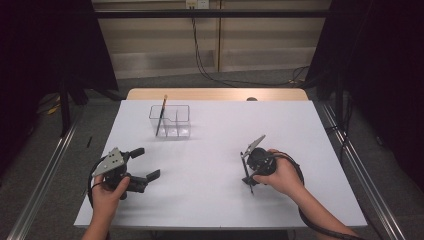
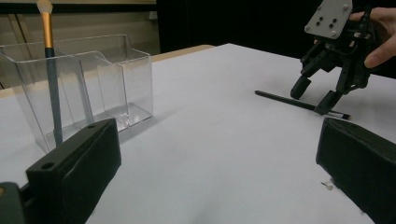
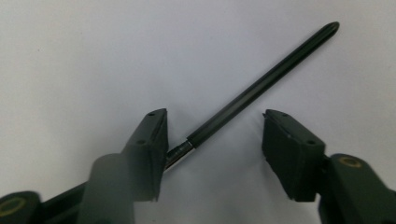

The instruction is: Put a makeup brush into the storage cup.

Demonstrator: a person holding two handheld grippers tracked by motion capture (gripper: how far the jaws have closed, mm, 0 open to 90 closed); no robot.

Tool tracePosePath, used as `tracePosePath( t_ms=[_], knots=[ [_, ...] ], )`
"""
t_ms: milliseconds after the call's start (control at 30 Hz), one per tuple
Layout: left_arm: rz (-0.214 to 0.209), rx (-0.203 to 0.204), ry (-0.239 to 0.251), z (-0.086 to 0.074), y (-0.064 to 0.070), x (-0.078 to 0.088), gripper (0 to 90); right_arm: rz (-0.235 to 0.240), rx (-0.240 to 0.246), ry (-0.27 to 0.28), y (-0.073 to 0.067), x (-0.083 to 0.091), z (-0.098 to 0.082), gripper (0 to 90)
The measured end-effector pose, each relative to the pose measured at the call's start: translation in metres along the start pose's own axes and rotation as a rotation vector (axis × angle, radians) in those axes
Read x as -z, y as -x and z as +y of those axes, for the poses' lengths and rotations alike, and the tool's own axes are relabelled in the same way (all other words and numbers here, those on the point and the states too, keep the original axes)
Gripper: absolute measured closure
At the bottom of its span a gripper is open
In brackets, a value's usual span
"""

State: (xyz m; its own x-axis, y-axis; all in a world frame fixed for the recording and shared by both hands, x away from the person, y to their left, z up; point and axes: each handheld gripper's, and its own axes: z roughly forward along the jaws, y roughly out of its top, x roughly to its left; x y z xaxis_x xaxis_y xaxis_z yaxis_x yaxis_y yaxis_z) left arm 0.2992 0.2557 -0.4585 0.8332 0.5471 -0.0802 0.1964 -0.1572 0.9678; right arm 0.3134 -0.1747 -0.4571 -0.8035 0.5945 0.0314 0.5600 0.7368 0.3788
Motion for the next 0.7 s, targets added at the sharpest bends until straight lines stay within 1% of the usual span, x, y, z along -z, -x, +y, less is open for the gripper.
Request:
tracePosePath(
  t_ms=[33, 167, 200, 267, 300, 400, 467, 500, 633, 700],
  knots=[
    [0.0, 0.001, 0.001, 0.0, 0.0, 0.0, 0.0, -0.001, -0.008, 0.0, -0.0004, 0.0001, 0.0004, 45.8],
    [0.001, 0.0, 0.0, -0.0001, -0.0001, 0.0001, 0.0, 0.0, -0.003, -0.003, 0.0, 0.0006, 0.001, 51.3],
    [0.001, -0.001, -0.001, 0.0, -0.0002, 0.0001, 0.0, 0.002, 0.007, -0.006, 0.0007, 0.0011, 0.0008, 55.4],
    [0.0, -0.005, -0.006, 0.0, -0.0003, 0.0001, 0.0, 0.0, -0.007, -0.007, 0.0005, 0.0023, 0.0012, 64.1],
    [0.001, -0.006, -0.006, 0.0, -0.0002, 0.0, 0.0, 0.001, -0.001, -0.007, 0.001, 0.0025, 0.0013, 66.4],
    [0.002, -0.003, -0.003, 0.0003, 0.0002, -0.0001, 0.0, -0.002, -0.004, -0.008, 0.0018, 0.0029, 0.0018, 71.1],
    [0.003, -0.003, -0.003, 0.0002, 0.0002, -0.0001, 0.0, -0.004, -0.021, -0.001, 0.0017, 0.0028, 0.0016, 74.7],
    [0.002, -0.009, -0.007, 0.0002, -0.0003, 0.0001, 0.0, -0.001, -0.025, -0.003, 0.0021, 0.0027, 0.0017, 75.7],
    [0.001, -0.009, -0.006, 0.0002, -0.0001, -0.0003, 0.0, 0.003, -0.033, -0.014, 0.0033, 0.003, 0.0028, 80.3],
    [0.001, -0.003, -0.002, 0.0004, 0.0005, -0.0006, 0.0, 0.003, -0.047, -0.024, 0.0038, 0.003, 0.004, 82.0]
  ],
)
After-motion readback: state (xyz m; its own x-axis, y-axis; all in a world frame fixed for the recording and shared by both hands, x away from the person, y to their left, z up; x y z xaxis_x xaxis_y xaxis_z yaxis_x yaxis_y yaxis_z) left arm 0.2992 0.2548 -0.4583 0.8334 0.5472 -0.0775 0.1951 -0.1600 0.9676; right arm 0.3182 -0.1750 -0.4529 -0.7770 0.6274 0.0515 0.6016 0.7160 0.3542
